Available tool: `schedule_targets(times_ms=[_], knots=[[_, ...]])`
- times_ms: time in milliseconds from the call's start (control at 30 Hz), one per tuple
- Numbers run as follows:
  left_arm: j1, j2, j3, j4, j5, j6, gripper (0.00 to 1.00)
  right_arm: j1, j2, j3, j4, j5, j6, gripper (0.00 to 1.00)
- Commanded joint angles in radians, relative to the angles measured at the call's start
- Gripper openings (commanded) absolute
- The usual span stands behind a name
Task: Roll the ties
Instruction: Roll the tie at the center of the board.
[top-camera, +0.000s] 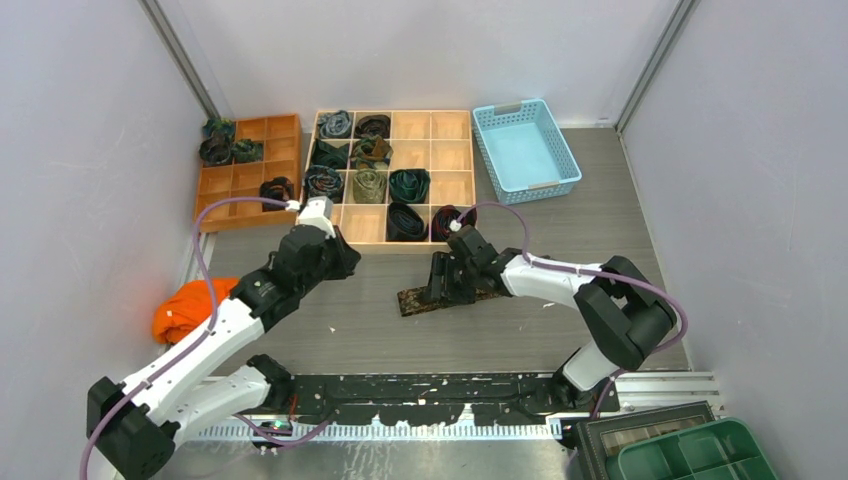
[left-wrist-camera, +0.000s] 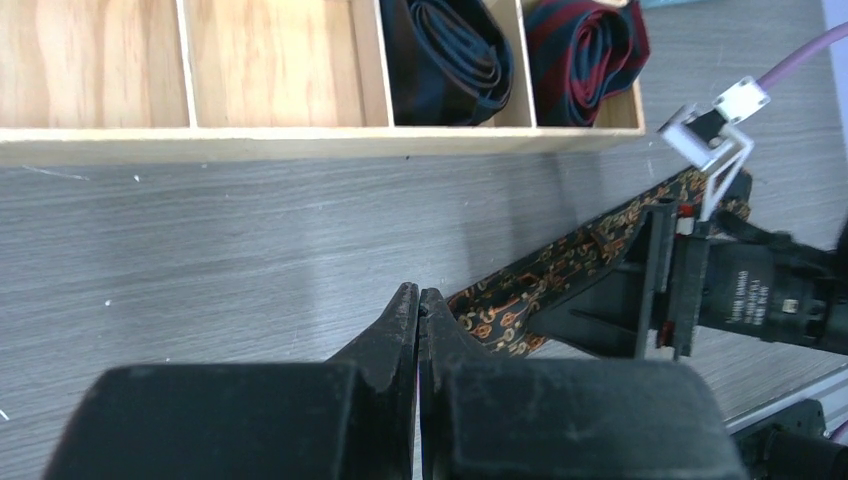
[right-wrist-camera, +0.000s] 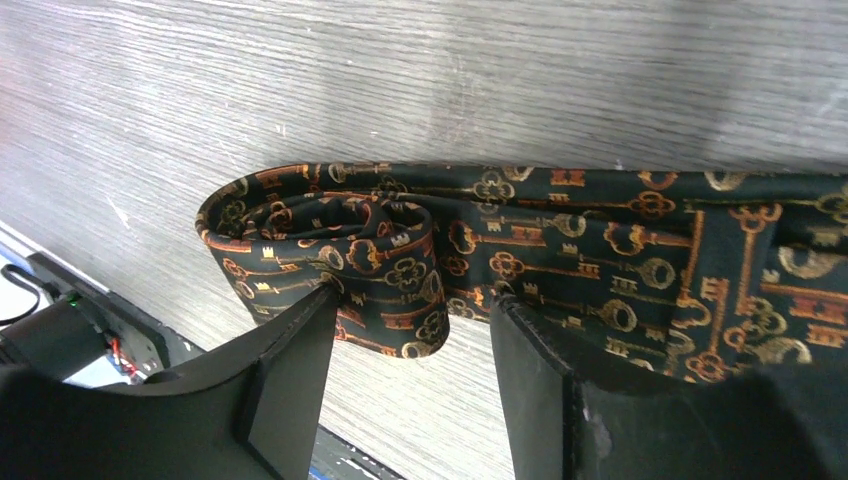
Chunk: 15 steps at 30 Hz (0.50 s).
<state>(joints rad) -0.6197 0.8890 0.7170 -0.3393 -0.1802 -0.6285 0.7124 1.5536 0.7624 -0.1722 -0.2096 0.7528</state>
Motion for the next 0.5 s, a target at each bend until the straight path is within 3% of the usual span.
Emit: schedule_targets(times_ms=[0,233,467], knots=[[0.002,0.008,-0.038,0.108,0.021,-0.023,0.00,0.017,-0.091,0.050,-0.084,0.087,-0.027,0.64],[0.002,-0.062,-0.049,0.031,-0.081,-0.036,0.00,0.119,-0.173,0.157,-0.268,0.287,-0.059,0.64],[0.002,-0.286,0.012,-0.171,-0.222,-0.011,0.00,0.369,-0.019,0.400,-0.480,0.582,-0.079,0.68]])
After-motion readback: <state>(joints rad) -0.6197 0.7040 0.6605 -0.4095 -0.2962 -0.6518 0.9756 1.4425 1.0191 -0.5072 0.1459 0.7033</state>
